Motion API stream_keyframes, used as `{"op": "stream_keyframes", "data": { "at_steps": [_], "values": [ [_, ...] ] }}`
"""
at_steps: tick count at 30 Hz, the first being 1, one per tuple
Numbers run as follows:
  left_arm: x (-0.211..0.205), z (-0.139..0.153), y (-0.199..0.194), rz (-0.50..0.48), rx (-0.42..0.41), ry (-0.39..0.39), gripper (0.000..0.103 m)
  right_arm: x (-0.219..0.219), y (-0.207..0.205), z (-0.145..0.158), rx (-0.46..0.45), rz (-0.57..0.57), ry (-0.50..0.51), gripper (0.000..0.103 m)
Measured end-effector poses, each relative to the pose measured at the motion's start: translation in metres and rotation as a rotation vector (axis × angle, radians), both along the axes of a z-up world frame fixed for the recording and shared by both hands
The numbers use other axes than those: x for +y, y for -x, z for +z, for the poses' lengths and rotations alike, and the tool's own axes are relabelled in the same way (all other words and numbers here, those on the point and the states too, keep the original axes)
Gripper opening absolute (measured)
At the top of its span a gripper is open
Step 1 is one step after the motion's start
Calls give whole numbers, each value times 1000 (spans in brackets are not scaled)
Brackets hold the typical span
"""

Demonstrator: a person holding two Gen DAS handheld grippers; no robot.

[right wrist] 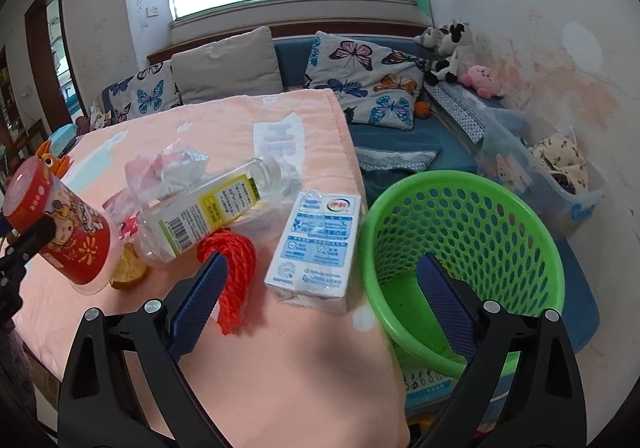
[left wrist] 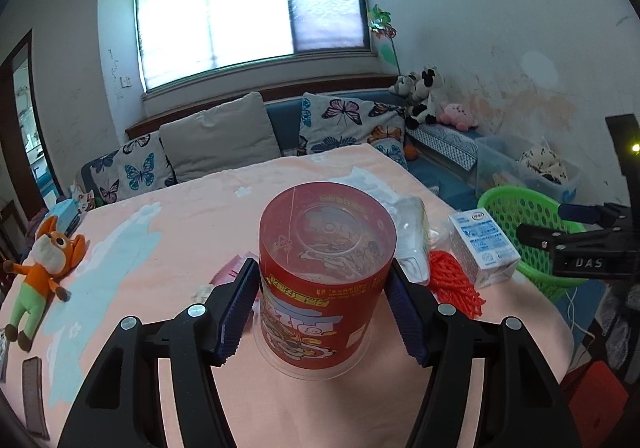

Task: Collect trash
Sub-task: 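Grasp the white milk carton with the right gripper while the left holds the canister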

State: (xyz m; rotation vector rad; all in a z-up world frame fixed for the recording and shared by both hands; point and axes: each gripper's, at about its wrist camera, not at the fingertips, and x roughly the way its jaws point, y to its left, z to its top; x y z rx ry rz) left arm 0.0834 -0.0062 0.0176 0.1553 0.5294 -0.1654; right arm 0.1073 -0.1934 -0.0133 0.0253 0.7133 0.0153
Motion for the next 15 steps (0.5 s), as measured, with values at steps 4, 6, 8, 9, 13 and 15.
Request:
{"op": "stream_keyframes", "data": {
  "at_steps": [4,6,8,9,13,15],
  "values": [
    [10,11,3,17,-12,22,61,7,-8,1,7,14,-6,92],
    [14,14,5,25,-15,20,61,10,-12,1,10,22,-5,91],
    [18,17,5,33,-15,22,61,14,-16,1,17,27,-2,91],
    [20,18,5,37,-16,27,61,15,-18,0,20,29,-1,91],
    [28,23,7,55,-14,50,61,20,-28,-5,40,38,5,89],
    [33,26,7,70,-11,57,61,21,-32,-6,51,38,14,88]
  ]
}}
